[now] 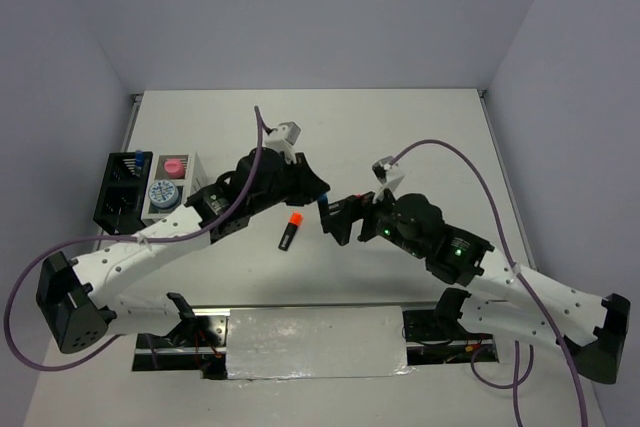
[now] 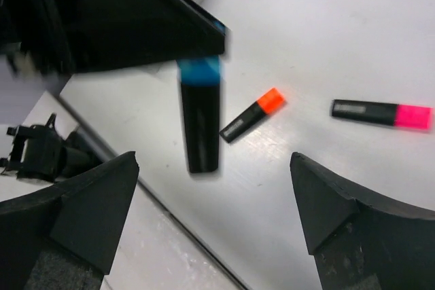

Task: Sort the stationery into containers
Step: Pick up the pen from the center of the board, then place the pen in the storage box.

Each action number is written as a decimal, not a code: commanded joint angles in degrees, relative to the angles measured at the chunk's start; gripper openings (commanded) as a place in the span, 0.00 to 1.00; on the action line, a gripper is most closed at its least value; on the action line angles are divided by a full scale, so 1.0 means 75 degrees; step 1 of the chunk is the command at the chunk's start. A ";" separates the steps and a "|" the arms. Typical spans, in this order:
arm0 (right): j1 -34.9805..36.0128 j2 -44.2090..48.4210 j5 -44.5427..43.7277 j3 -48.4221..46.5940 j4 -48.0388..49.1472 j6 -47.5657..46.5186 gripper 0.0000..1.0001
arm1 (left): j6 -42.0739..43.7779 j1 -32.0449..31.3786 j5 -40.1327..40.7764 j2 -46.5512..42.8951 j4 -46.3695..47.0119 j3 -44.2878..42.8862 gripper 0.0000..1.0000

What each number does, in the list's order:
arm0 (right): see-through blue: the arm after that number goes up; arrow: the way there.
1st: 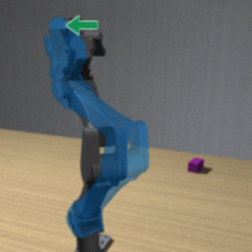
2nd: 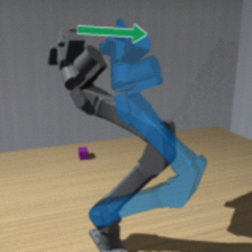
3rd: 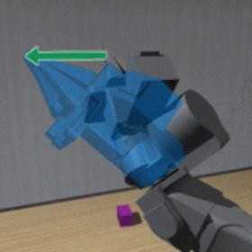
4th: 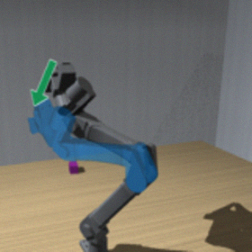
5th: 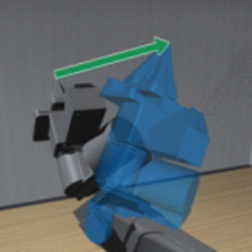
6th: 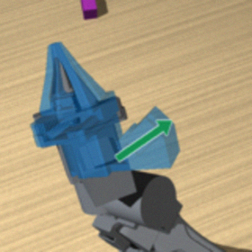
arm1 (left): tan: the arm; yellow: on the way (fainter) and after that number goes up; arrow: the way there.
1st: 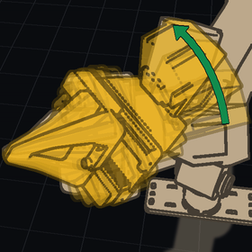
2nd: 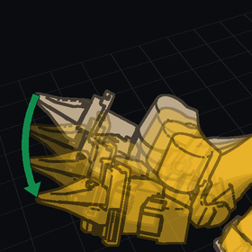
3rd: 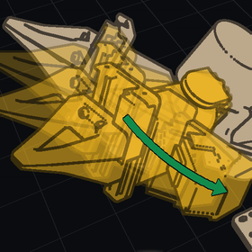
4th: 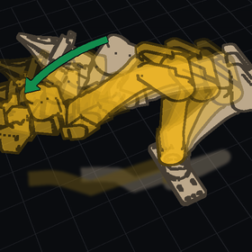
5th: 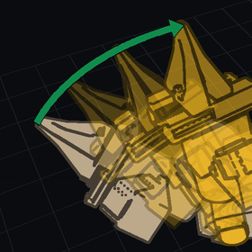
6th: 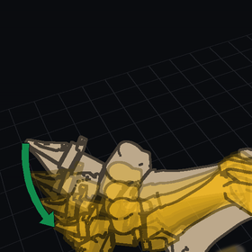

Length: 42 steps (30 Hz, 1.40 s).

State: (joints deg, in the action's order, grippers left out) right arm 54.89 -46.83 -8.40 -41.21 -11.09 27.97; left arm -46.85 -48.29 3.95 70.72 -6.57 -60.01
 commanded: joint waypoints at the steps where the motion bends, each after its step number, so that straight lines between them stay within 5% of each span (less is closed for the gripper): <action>1: -0.0018 0.0922 -0.1230 0.0256 0.0191 -0.0096 1.00 | 0.0305 0.0706 0.1901 -0.0474 -0.2043 -0.0984 0.00; 8: -0.0112 0.1919 -0.1845 0.0479 -0.0794 -0.0412 1.00 | -0.0045 0.4579 0.5939 -0.1027 -0.6159 -0.2286 0.00; 11: -0.0100 0.2013 -0.1634 0.0537 -0.0876 -0.0494 1.00 | -0.0339 0.6092 0.6806 -0.0746 -0.7008 -0.2721 0.00; 14: -0.0100 0.1978 -0.1482 0.0526 -0.1028 -0.0518 1.00 | -0.0081 0.6927 0.7439 -0.0489 -0.6603 -0.2687 0.00; 23: -0.0100 0.2423 -0.1364 0.0620 -0.1591 -0.0459 1.00 | -0.0011 0.7962 0.8613 0.0297 -0.5689 -0.2406 0.02; 31: -0.0100 0.2119 -0.1071 0.0374 -0.1673 -0.0389 1.00 | -0.0246 0.8618 0.7948 0.0754 -0.5184 -0.1832 0.09; 42: -0.0100 0.2037 -0.0907 0.0420 -0.1486 -0.0377 1.00 | -0.0398 0.8712 0.7268 0.1282 -0.4668 -0.1983 0.00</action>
State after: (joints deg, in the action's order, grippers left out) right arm 54.33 -31.68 -15.51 -36.86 -23.64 25.06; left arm -48.47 16.75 59.20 80.53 -44.49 -72.75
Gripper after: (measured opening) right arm 0.994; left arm 0.242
